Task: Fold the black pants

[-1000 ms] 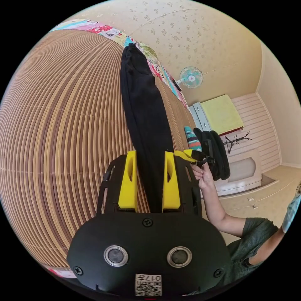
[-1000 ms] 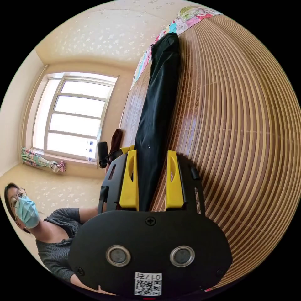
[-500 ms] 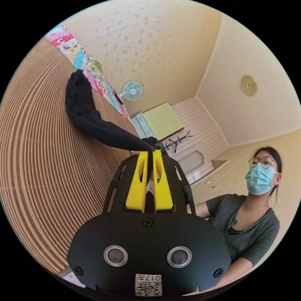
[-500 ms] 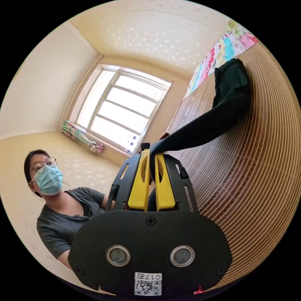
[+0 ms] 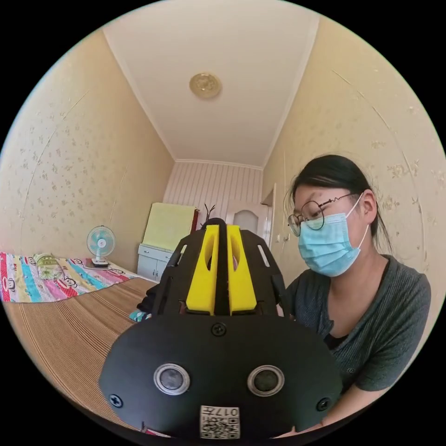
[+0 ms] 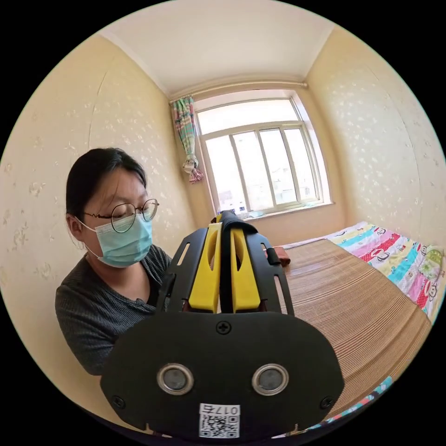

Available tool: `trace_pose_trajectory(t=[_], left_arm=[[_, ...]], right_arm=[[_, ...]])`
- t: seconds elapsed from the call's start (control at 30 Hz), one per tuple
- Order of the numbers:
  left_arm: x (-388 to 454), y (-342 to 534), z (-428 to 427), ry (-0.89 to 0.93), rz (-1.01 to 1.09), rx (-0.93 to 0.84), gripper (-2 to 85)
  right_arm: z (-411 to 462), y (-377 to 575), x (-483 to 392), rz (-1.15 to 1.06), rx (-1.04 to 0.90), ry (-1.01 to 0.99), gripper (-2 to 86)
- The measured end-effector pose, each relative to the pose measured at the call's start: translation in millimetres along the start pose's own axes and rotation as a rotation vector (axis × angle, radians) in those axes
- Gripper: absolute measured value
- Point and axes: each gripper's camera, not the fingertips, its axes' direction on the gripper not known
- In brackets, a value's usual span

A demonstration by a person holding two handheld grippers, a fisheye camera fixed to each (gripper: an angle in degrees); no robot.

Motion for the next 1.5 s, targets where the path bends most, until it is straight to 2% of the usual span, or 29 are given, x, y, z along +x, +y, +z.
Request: trace_pose_trajectory(t=[0.13,0.3,0.4,0.47,0.53,0.6,0.67,0.73,0.87,0.97,1.03,1.17,1.23,1.3,1.37,1.43,1.5], left_arm=[[15.1,-20.1,24.7,-0.17,-0.079,0.013,3.0],[-55.2,-4.0,54.3,-0.362,-0.277,-0.017,3.0],[-117.3,1.5,84.1,-0.527,-0.317,-0.141,2.8],[-161.2,13.3,112.0,-0.666,-0.311,-0.271,2.7],[-183.6,32.2,126.9,-0.719,-0.295,-0.352,2.4],[-197.1,61.4,134.6,-0.72,-0.286,-0.427,2.2],[-203.2,113.0,128.6,-0.751,-0.301,-0.496,2.5],[-200.8,157.7,114.8,-0.699,-0.34,-0.525,3.0],[-168.1,261.9,69.7,-0.443,-0.522,-0.548,4.2],[-147.7,323.5,38.2,-0.367,-0.735,-0.609,6.0],[-141.1,344.5,13.2,-0.381,-0.854,-0.565,7.8],[-165.6,354.4,-46.1,-0.463,-1.098,-0.287,14.6],[-196.0,355.4,-49.6,-0.44,-1.186,-0.257,20.9],[-229.0,352.2,-38.2,-0.46,-1.229,-0.332,27.1],[-267.4,347.6,-10.7,-0.44,-1.244,-0.455,30.5],[-288.4,348.1,6.7,-0.415,-1.287,-0.529,30.0],[-301.1,346.3,14.3,-0.382,-1.314,-0.533,27.5]], right_arm=[[-1.5,-17.5,16.1,0.128,0.008,0.03,1.0],[10.5,-5.7,139.7,0.435,-0.071,0.021,1.1],[27.4,7.6,223.7,0.564,-0.183,0.121,1.1],[37.0,20.9,256.9,0.641,-0.19,0.193,1.2],[49.2,31.4,268.0,0.628,-0.236,0.31,1.3],[73.3,59.4,267.7,0.56,-0.358,0.431,1.5],[86.4,95.3,262.3,0.55,-0.385,0.429,1.8],[97.7,141.3,250.7,0.56,-0.395,0.402,2.1],[116.5,261.4,204.8,0.636,-0.362,0.212,3.2],[129.2,340.2,177.5,0.772,-0.4,0.129,5.3],[130.4,379.8,168.8,0.888,-0.406,0.15,7.6],[99.5,416.8,182.1,1.03,-0.143,0.148,12.1],[93.1,420.8,205.3,1.089,-0.078,0.111,16.7],[108.5,424.1,243.4,1.167,-0.128,-0.002,25.5],[122.6,422.6,261.9,1.175,-0.085,-0.077,27.8],[141.5,423.3,274.7,1.226,-0.092,-0.135,27.3],[167.4,425.1,282.1,1.292,-0.232,-0.08,24.9]])
